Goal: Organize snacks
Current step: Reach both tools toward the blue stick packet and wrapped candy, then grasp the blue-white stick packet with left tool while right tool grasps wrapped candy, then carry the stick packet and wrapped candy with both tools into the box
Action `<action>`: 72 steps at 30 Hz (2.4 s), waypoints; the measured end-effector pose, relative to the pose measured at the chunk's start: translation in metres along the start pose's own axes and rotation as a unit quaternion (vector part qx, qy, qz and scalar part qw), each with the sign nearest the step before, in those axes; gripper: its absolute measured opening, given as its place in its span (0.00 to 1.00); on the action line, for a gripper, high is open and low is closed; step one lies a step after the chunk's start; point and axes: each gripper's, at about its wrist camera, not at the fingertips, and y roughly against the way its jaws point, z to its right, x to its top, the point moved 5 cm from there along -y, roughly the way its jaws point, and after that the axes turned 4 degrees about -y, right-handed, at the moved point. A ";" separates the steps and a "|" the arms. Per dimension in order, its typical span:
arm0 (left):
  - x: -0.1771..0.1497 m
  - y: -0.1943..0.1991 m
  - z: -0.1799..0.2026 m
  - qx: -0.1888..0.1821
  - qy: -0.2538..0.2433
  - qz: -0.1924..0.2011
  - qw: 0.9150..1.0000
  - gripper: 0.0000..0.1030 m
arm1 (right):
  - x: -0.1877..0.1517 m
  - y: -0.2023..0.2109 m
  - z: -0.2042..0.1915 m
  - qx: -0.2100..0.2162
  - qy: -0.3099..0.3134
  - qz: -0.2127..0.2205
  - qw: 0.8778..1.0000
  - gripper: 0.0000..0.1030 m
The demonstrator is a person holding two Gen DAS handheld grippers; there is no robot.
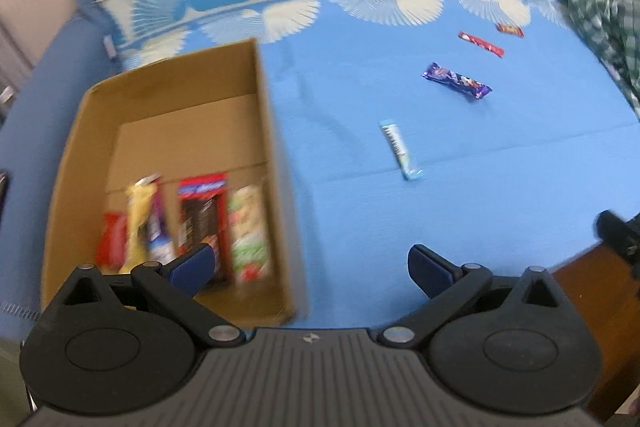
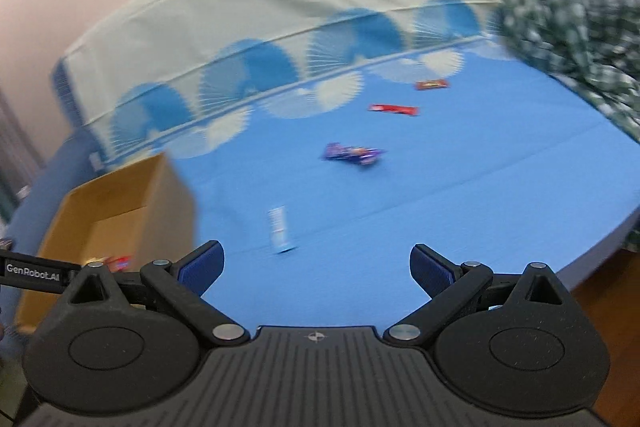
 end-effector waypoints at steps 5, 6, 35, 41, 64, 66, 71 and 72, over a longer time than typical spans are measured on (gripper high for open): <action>0.047 -0.063 0.037 -0.004 -0.004 -0.038 0.999 1.00 | 0.050 -0.055 0.060 -0.041 -0.021 0.023 0.999 0.96; 0.056 -0.078 0.044 -0.007 -0.001 -0.047 0.999 1.00 | 0.064 -0.070 0.071 -0.050 -0.024 0.030 0.998 0.96; 0.115 -0.258 0.070 -0.052 0.045 -0.105 0.992 0.14 | 0.233 -0.485 0.161 -0.133 0.049 0.070 0.987 0.57; 0.109 -0.243 0.061 -0.076 0.062 -0.095 0.991 0.13 | 0.198 -0.426 0.174 -0.130 0.016 0.047 0.990 0.56; 0.015 -0.002 -0.006 -0.077 0.051 0.022 0.995 0.13 | 0.036 -0.053 -0.005 0.046 0.013 0.039 0.998 0.56; -0.003 0.021 -0.021 -0.069 0.056 0.033 0.995 0.13 | 0.026 -0.026 -0.034 0.075 0.034 0.043 0.996 0.56; -0.050 0.063 -0.059 -0.043 0.075 0.051 0.995 0.13 | -0.004 0.027 -0.090 0.132 0.072 0.036 0.988 0.56; -0.060 0.070 -0.066 -0.039 0.080 0.054 0.995 0.13 | -0.012 0.037 -0.101 0.141 0.080 0.034 0.986 0.56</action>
